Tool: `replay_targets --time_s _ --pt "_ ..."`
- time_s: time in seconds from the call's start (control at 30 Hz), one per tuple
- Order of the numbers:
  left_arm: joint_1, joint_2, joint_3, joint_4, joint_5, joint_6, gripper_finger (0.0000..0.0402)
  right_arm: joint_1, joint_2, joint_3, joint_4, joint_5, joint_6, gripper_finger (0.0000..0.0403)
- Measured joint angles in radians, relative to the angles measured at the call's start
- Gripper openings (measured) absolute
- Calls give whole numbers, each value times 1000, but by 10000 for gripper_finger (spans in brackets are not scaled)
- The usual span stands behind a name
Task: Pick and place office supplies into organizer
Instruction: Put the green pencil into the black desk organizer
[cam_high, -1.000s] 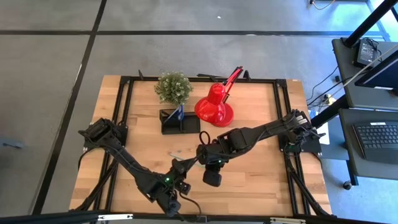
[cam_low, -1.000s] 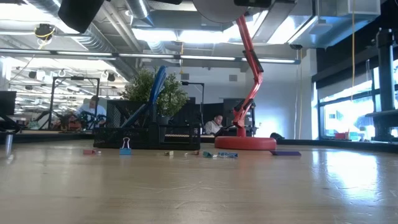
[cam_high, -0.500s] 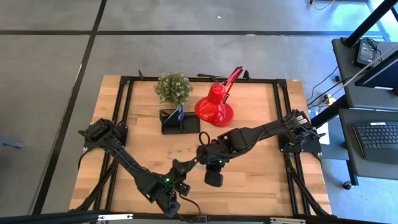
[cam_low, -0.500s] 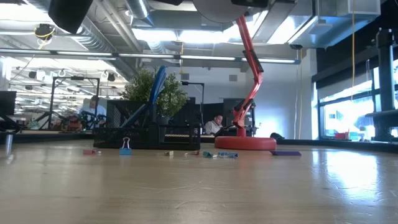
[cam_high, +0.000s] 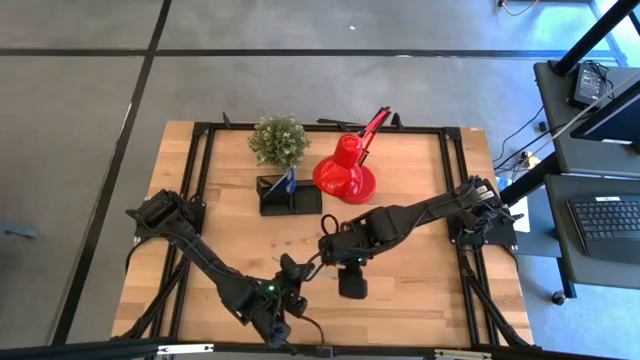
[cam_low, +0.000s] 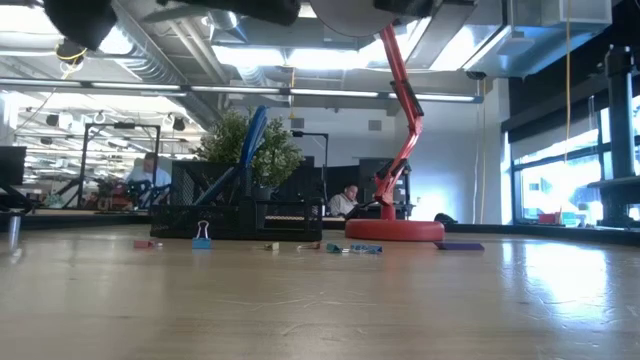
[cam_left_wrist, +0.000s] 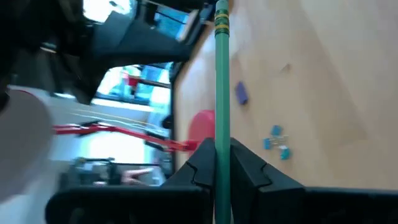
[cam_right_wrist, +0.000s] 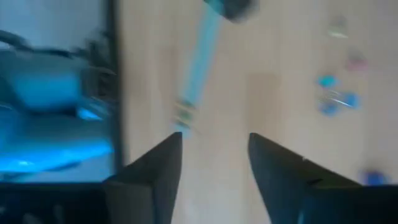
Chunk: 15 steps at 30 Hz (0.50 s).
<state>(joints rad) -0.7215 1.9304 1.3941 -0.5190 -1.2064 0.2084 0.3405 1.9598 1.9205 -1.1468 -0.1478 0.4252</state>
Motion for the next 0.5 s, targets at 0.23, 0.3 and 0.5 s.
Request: replay_targets --time_s 0.23,0.3,0.5 --pt "29 -76 0 -76 208 -222 14 -12 -56 0 -226 327 -42 220" --pt "40 -118 -1 -132 233 -285 14 -10 -86 0 -198 346 -66 221" --pt "64 -295 -126 -110 226 -371 14 14 -201 -49 -68 413 -203 222"
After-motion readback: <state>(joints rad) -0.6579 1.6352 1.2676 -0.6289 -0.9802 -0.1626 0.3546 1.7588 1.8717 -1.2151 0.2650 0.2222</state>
